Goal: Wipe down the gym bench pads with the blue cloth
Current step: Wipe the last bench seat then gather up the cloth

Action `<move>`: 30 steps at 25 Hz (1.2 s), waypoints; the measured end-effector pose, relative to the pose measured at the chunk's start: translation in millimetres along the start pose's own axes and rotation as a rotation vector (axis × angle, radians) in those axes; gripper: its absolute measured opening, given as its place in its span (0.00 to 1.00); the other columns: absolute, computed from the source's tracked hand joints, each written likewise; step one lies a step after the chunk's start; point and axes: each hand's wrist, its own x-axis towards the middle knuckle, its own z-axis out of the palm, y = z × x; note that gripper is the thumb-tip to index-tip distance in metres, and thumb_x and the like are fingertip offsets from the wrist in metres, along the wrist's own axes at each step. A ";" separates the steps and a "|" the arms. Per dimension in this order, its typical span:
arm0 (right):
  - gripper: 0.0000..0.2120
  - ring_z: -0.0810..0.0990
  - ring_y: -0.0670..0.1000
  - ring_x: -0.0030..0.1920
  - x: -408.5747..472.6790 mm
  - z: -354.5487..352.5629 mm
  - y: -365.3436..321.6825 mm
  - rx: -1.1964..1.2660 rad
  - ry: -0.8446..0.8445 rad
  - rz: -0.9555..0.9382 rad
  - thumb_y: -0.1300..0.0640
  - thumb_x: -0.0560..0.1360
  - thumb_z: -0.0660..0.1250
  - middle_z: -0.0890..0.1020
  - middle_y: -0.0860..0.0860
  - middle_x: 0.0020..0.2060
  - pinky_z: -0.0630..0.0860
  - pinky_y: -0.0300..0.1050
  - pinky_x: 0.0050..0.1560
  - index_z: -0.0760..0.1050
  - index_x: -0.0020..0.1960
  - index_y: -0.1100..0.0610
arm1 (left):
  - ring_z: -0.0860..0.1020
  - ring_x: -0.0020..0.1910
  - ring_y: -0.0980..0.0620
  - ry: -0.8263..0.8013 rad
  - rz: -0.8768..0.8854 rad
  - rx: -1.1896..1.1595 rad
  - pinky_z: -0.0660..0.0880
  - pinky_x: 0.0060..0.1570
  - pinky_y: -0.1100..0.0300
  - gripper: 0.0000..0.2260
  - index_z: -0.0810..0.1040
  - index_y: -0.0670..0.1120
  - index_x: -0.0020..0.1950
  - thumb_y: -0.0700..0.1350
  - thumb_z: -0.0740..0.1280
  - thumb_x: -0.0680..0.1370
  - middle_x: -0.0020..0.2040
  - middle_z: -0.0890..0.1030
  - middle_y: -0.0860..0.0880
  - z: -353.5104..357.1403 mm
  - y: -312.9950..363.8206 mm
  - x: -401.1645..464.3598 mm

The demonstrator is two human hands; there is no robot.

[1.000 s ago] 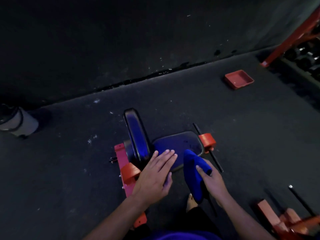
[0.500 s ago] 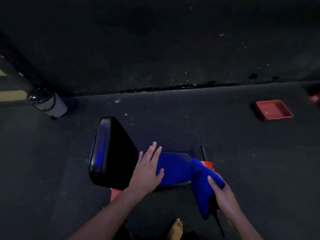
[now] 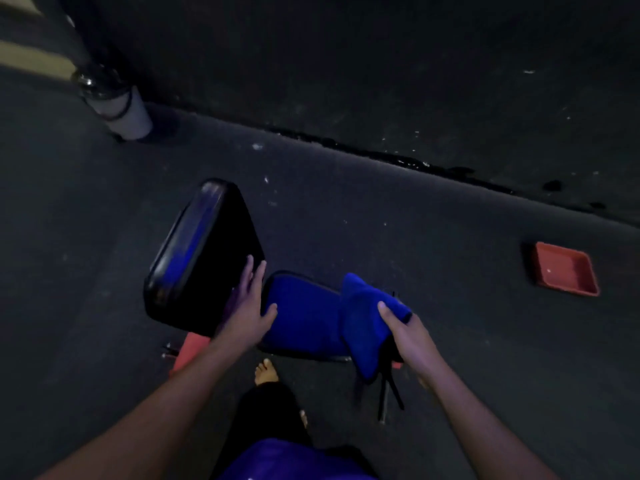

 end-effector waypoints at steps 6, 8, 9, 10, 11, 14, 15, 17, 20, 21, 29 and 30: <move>0.07 0.80 0.42 0.52 35.5 -6.9 6.9 -0.152 -0.137 -0.024 0.45 0.81 0.62 0.83 0.39 0.49 0.71 0.41 0.54 0.78 0.52 0.42 | 0.40 0.78 0.59 -0.052 -0.128 0.126 0.44 0.80 0.50 0.38 0.39 0.53 0.84 0.48 0.63 0.84 0.79 0.29 0.58 40.7 6.6 2.3; 0.07 0.79 0.43 0.52 46.0 -13.8 5.6 -0.158 -0.184 -0.018 0.44 0.81 0.61 0.82 0.42 0.51 0.70 0.41 0.54 0.77 0.53 0.42 | 0.40 0.81 0.56 -0.018 -0.050 0.337 0.38 0.79 0.52 0.37 0.40 0.51 0.84 0.50 0.61 0.83 0.82 0.32 0.55 47.0 15.6 -5.9; 0.08 0.79 0.44 0.52 51.7 -17.6 6.7 -0.153 -0.224 -0.021 0.44 0.81 0.61 0.82 0.43 0.52 0.69 0.41 0.55 0.76 0.55 0.43 | 0.40 0.82 0.55 -0.018 0.010 0.435 0.36 0.78 0.51 0.37 0.40 0.51 0.84 0.50 0.60 0.83 0.82 0.34 0.54 53.0 17.8 -10.7; 0.09 0.78 0.44 0.53 56.7 -22.4 7.3 -0.161 -0.271 -0.020 0.43 0.81 0.60 0.80 0.44 0.53 0.69 0.41 0.56 0.75 0.57 0.43 | 0.40 0.82 0.53 -0.031 0.044 0.500 0.35 0.78 0.50 0.37 0.41 0.50 0.84 0.50 0.60 0.82 0.82 0.35 0.53 60.8 19.1 -14.2; 0.10 0.77 0.45 0.54 63.7 -26.8 9.6 -0.164 -0.315 -0.024 0.43 0.81 0.60 0.79 0.44 0.54 0.68 0.41 0.56 0.74 0.58 0.44 | 0.42 0.83 0.52 -0.018 0.061 0.540 0.35 0.77 0.49 0.37 0.43 0.49 0.84 0.50 0.60 0.80 0.82 0.36 0.52 70.0 20.6 -16.0; 0.05 0.73 0.44 0.53 79.2 -52.2 15.6 -0.188 -0.378 -0.045 0.46 0.81 0.61 0.75 0.45 0.54 0.64 0.39 0.56 0.71 0.56 0.44 | 0.45 0.83 0.49 0.013 -0.022 0.552 0.34 0.77 0.49 0.38 0.47 0.46 0.84 0.48 0.61 0.78 0.82 0.38 0.50 103.8 44.9 -20.0; 0.05 0.74 0.44 0.53 88.5 -61.7 18.4 -0.222 -0.422 -0.077 0.46 0.81 0.61 0.75 0.45 0.55 0.63 0.39 0.56 0.71 0.55 0.45 | 0.44 0.83 0.48 0.002 -0.040 0.585 0.35 0.78 0.48 0.37 0.47 0.45 0.84 0.47 0.60 0.78 0.82 0.39 0.50 118.5 57.5 -25.8; 0.08 0.74 0.48 0.58 107.7 -80.1 34.4 -0.264 -0.518 -0.090 0.44 0.81 0.61 0.76 0.45 0.57 0.65 0.41 0.57 0.70 0.55 0.46 | 0.50 0.83 0.47 -0.045 0.006 0.686 0.47 0.80 0.44 0.37 0.52 0.43 0.84 0.47 0.61 0.77 0.84 0.49 0.45 153.4 79.1 -38.2; 0.16 0.77 0.51 0.61 131.9 -102.2 64.7 -0.311 -0.558 -0.127 0.40 0.79 0.61 0.79 0.48 0.62 0.71 0.47 0.62 0.75 0.61 0.48 | 0.59 0.81 0.46 -0.003 -0.027 0.783 0.53 0.81 0.44 0.35 0.61 0.42 0.81 0.48 0.60 0.74 0.82 0.61 0.43 192.6 100.5 -55.5; 0.20 0.77 0.52 0.63 137.5 -107.7 69.8 -0.319 -0.549 -0.134 0.39 0.79 0.61 0.79 0.50 0.63 0.72 0.49 0.64 0.75 0.64 0.50 | 0.59 0.81 0.46 0.041 -0.051 0.779 0.50 0.81 0.44 0.35 0.61 0.42 0.81 0.48 0.60 0.74 0.82 0.61 0.43 198.4 109.1 -56.7; 0.23 0.77 0.55 0.63 178.7 -88.2 70.7 -0.382 -0.477 -0.206 0.34 0.78 0.58 0.79 0.50 0.62 0.74 0.57 0.64 0.72 0.66 0.48 | 0.48 0.83 0.42 0.077 0.074 1.098 0.37 0.80 0.42 0.35 0.49 0.40 0.83 0.47 0.58 0.79 0.84 0.48 0.40 161.6 70.3 -34.1; 0.20 0.78 0.55 0.60 182.9 -82.4 70.6 -0.423 -0.472 -0.263 0.37 0.80 0.56 0.79 0.51 0.60 0.75 0.56 0.61 0.71 0.65 0.46 | 0.44 0.83 0.42 0.055 0.069 1.156 0.34 0.79 0.41 0.35 0.44 0.40 0.83 0.47 0.55 0.80 0.84 0.44 0.39 151.3 64.9 -31.1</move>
